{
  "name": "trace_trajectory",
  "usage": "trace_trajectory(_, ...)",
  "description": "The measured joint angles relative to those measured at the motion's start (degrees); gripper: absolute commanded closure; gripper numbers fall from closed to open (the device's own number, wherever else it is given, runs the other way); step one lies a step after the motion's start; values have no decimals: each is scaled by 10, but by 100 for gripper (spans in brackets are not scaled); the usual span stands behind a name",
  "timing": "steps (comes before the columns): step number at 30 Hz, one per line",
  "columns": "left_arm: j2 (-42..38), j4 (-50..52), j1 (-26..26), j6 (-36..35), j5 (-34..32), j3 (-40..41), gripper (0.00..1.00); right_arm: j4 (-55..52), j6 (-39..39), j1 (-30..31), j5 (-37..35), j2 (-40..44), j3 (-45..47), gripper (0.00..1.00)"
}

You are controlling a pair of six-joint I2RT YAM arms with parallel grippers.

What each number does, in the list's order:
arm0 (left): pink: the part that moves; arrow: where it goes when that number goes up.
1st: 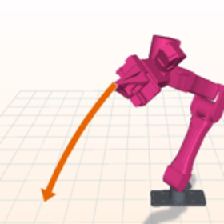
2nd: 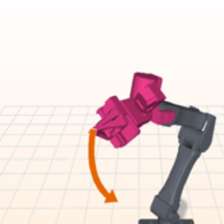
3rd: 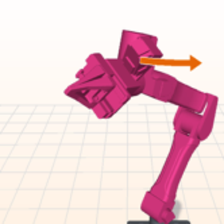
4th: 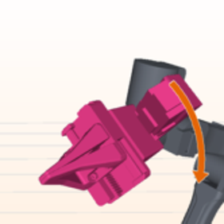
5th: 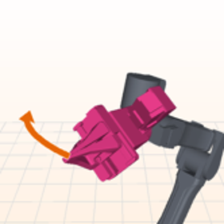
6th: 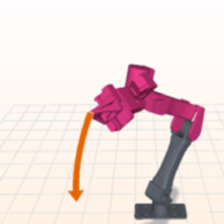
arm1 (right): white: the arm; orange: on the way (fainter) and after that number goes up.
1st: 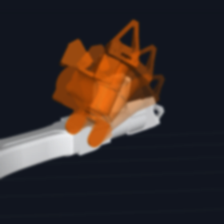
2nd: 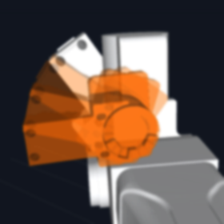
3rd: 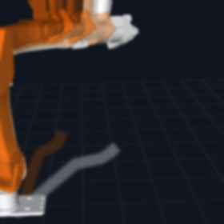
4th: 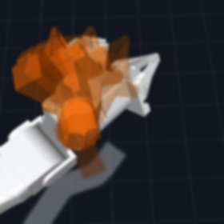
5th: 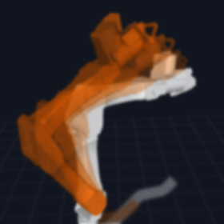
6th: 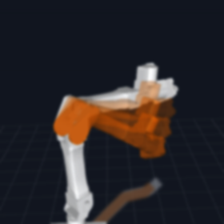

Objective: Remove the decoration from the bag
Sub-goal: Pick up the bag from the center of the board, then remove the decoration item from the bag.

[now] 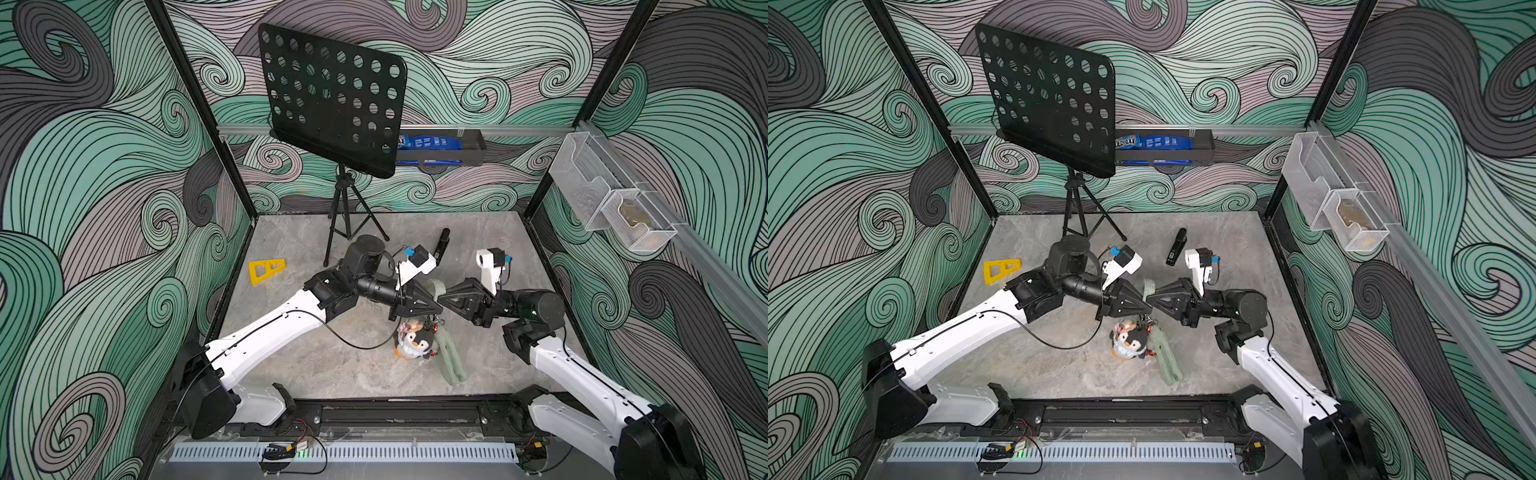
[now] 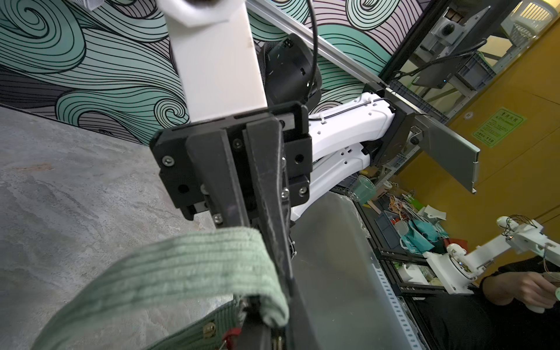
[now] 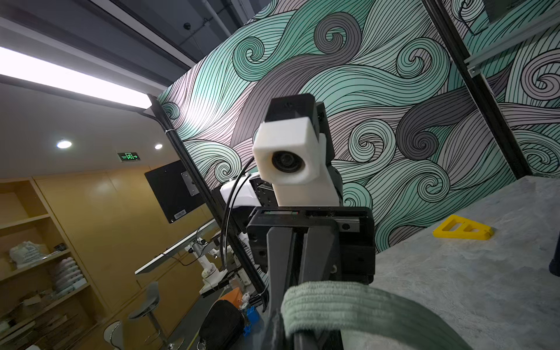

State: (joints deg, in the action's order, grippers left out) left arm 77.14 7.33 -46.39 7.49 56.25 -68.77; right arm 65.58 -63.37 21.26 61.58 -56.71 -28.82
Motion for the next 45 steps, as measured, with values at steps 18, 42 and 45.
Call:
trace_trajectory(18, -138, -179, 0, 50, -118, 171, 38, -81, 19, 1, -4, 39, -52, 100)
trace_trajectory(42, -157, -266, -48, -21, -224, 223, 41, -114, 19, 13, -31, 59, -63, 100)
trace_trajectory(45, -153, -266, -48, -21, -223, 221, 42, -114, 19, 15, -31, 60, -65, 100)
